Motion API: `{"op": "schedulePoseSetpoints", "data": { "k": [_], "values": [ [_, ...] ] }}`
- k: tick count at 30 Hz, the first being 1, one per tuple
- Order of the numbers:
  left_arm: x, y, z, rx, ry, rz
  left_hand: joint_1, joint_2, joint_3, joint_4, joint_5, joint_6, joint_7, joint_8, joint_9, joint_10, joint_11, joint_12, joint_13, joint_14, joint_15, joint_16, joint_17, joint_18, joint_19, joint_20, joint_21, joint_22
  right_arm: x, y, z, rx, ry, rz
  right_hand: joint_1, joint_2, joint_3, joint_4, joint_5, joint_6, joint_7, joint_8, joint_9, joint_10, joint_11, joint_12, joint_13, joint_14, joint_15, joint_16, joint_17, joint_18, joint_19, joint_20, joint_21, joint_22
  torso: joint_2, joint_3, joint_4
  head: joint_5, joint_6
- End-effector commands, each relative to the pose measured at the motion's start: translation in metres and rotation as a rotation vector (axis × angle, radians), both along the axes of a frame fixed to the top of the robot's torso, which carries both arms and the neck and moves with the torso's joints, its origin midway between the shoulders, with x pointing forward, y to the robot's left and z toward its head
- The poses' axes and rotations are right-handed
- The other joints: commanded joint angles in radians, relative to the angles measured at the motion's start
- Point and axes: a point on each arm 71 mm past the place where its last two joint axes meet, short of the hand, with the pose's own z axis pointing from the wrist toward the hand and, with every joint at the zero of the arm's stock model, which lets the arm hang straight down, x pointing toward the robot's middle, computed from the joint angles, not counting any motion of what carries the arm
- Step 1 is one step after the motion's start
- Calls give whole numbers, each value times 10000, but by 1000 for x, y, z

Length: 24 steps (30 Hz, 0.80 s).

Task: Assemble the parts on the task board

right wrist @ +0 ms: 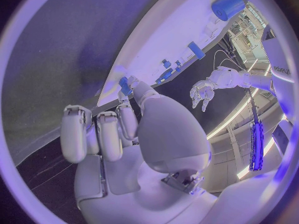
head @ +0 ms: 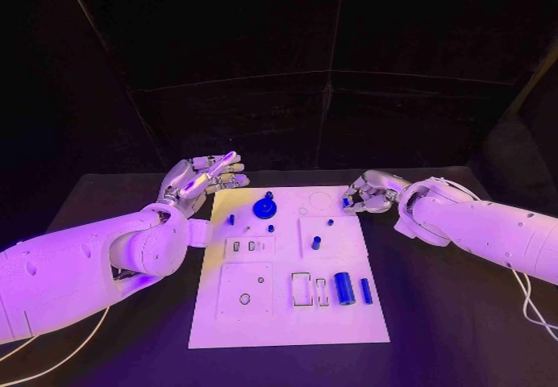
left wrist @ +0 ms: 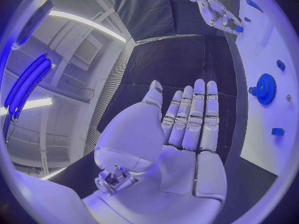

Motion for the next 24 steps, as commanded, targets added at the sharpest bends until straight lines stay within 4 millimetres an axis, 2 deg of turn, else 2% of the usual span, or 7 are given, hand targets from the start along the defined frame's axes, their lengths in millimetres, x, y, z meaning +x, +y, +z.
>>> {"op": "schedulePoseSetpoints", "data": {
  "k": [1, 4, 9, 14, 17, 24],
  "values": [
    [0, -1, 2, -7, -89, -105, 33, 86, -9, -46, 54, 18, 20, -11, -8, 58, 31, -18, -1, 56, 21, -47, 9, 144, 70, -22, -64, -8, 1, 1, 1, 29, -39, -34, -44, -30, 48, -31, -36, -33, 27, -58, -17, 25, 7, 15, 149, 799, -55, -11, 1352, -6, 29, -51, -2, 686, -1, 1, 3, -6, 2],
    [0, -1, 2, -6, -88, -102, 33, 86, -9, -46, 54, 18, 20, -11, -8, 58, 31, -18, -1, 56, 21, -47, 9, 144, 70, -22, -64, -8, 1, 1, 1, 25, -33, -51, -43, -22, 56, -33, -30, -27, 25, -57, -16, 36, 7, 27, 163, 800, -54, -9, 1357, -9, 38, -51, 3, 698, 1, 1, 5, -9, 3],
    [0, -1, 2, -3, -87, -96, 33, 87, -9, -51, 54, 14, 24, -18, -10, 52, 35, -28, -3, 51, 24, -56, 8, 142, 69, -21, -70, -11, 1, 1, 1, 31, -47, -45, 18, 146, 226, -70, -44, 243, -42, 49, 20, 92, -44, 81, 229, 806, -84, -1, 1380, -17, 72, -66, 20, 742, -1, 2, 2, -9, 1],
    [0, -1, 2, -1, -88, -91, 33, 87, -9, -51, 54, 14, 24, -18, -10, 52, 35, -28, -3, 51, 24, -56, 8, 142, 69, -21, -70, -11, 1, 1, 2, 90, -171, -39, 58, 534, 602, -61, -17, 776, -238, 293, 96, 251, -205, 230, 404, 820, -210, 20, 1434, -47, 180, -160, 79, 884, 0, 1, -4, -13, -10],
    [0, -1, 2, 1, -91, -83, 33, 87, -9, -51, 54, 14, 24, -18, -10, 52, 35, -28, -3, 51, 24, -56, 8, 142, 69, -21, -70, -11, 1, 1, 3, 186, -317, -47, 26, 676, 786, -45, 63, 968, -331, 383, 133, 344, -288, 312, 504, 829, -283, 34, 1470, -70, 253, -231, 120, 981, -3, -2, 1, -20, -19],
    [0, 1, 2, 13, -95, -51, 33, 87, -9, -51, 54, 14, 24, -18, -10, 52, 35, -28, -3, 51, 24, -56, 8, 142, 69, -21, -70, -11, -3, 4, 9, 696, -762, -68, -51, 721, 957, -44, 275, 1056, -387, 422, 160, 424, -344, 374, 589, 840, -343, 52, 1515, -105, 364, -300, 183, 1129, -7, 5, 0, -21, -21]
  ]
}}
